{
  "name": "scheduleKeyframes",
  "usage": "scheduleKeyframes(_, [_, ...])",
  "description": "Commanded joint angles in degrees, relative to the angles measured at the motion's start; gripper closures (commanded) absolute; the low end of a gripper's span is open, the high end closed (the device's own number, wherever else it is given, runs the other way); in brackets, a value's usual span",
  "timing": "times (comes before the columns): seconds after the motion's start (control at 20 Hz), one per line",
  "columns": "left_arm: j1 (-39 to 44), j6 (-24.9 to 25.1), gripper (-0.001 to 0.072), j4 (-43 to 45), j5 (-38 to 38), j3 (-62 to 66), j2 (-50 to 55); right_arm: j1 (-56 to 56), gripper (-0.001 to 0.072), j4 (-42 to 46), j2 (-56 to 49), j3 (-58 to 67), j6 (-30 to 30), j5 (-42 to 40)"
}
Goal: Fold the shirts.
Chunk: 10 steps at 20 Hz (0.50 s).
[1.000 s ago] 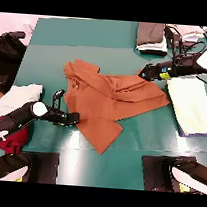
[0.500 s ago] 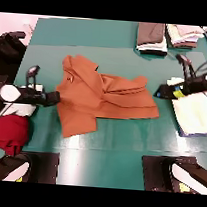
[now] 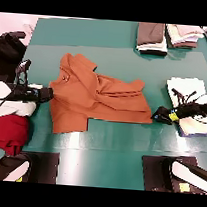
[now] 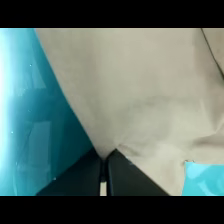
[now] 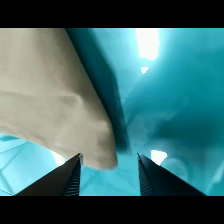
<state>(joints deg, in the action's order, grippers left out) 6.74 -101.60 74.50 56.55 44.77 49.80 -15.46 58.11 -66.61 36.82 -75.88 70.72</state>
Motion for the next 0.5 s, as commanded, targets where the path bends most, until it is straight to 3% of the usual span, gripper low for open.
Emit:
scheduleKeyframes(0.0, [-0.11, 0.09, 0.0685, 0.02, 0.13, 0.09, -0.04, 0.50, 0.0355, -4.00, -1.95, -1.60, 2.45, -1.57])
scheduleKeyframes(0.15, [-0.11, 0.07, 0.0684, -0.59, 0.11, 0.09, -0.04, 4.33, 0.0357, -2.54, -1.95, -1.55, 2.43, -1.38])
scheduleKeyframes(0.2, [-0.11, 0.09, 0.0684, -0.90, 0.15, 0.09, -0.04, 5.92, 0.0444, -1.22, -1.95, -1.53, 2.45, -1.46])
scheduleKeyframes(0.25, [-0.11, 0.11, 0.0684, -1.31, 0.15, 0.09, -0.04, 7.34, 0.0619, 0.17, -1.90, -1.51, 2.47, -1.81])
scheduleKeyframes(0.3, [-0.11, 0.09, 0.0685, -1.40, 0.04, 0.13, -0.13, 8.39, 0.0693, 0.72, -1.77, -1.25, 2.56, -1.84])
scheduleKeyframes(0.45, [-0.11, 1.33, 0.0686, -1.01, 0.63, 5.70, -1.77, 9.77, 0.0694, 0.52, 3.89, 4.07, 2.71, -1.81])
